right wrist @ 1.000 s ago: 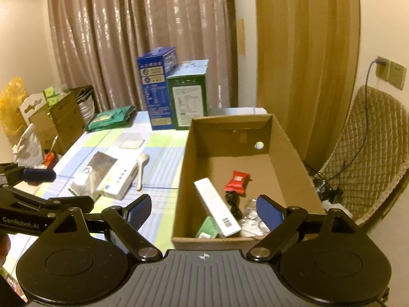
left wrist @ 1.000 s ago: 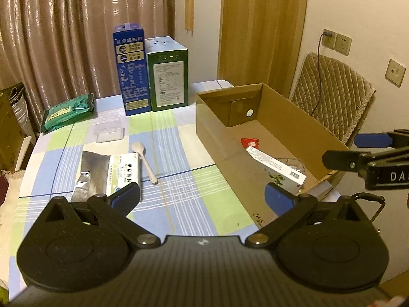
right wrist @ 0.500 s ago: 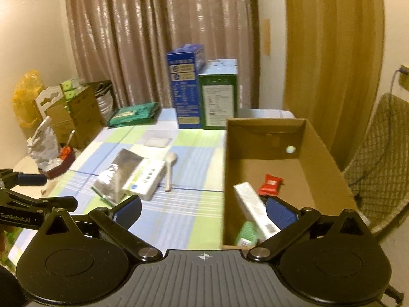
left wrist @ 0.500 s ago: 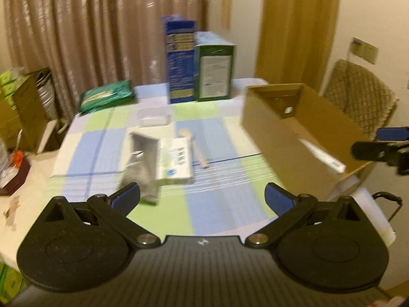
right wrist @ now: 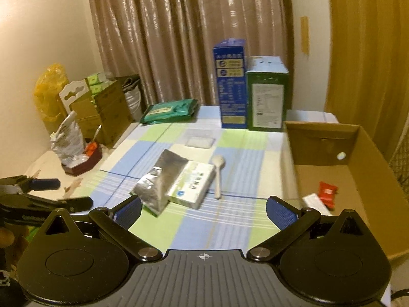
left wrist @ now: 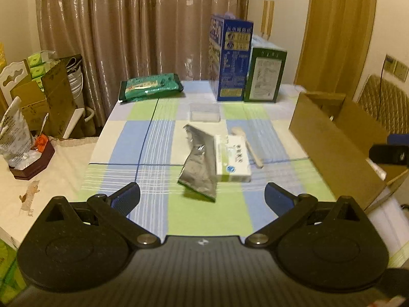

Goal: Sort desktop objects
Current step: 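Move both open tools back over the foil pouch and white box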

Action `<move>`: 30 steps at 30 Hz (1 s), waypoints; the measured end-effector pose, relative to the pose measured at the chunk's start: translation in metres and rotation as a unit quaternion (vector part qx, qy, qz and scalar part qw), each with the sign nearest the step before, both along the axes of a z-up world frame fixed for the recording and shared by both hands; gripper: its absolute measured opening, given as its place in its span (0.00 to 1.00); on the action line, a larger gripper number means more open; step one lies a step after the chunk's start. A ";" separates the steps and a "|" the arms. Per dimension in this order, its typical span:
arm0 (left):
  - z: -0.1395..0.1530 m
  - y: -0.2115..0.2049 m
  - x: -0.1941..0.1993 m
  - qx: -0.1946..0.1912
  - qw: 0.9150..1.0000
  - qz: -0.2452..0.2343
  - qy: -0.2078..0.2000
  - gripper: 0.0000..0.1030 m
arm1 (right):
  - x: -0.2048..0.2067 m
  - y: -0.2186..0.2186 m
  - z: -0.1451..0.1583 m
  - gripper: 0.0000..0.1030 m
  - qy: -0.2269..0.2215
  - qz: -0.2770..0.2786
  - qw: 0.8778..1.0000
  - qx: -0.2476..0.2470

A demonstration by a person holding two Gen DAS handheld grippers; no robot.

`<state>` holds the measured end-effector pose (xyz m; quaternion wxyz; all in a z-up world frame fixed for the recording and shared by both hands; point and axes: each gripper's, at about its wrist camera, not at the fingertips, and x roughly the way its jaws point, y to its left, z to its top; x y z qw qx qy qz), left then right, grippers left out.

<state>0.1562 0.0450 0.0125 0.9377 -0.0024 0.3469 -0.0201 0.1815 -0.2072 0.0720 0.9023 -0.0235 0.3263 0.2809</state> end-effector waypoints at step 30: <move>-0.095 0.039 0.114 0.050 0.997 -0.024 0.055 0.99 | 0.102 0.099 -0.112 0.98 0.068 -0.028 0.997 -0.024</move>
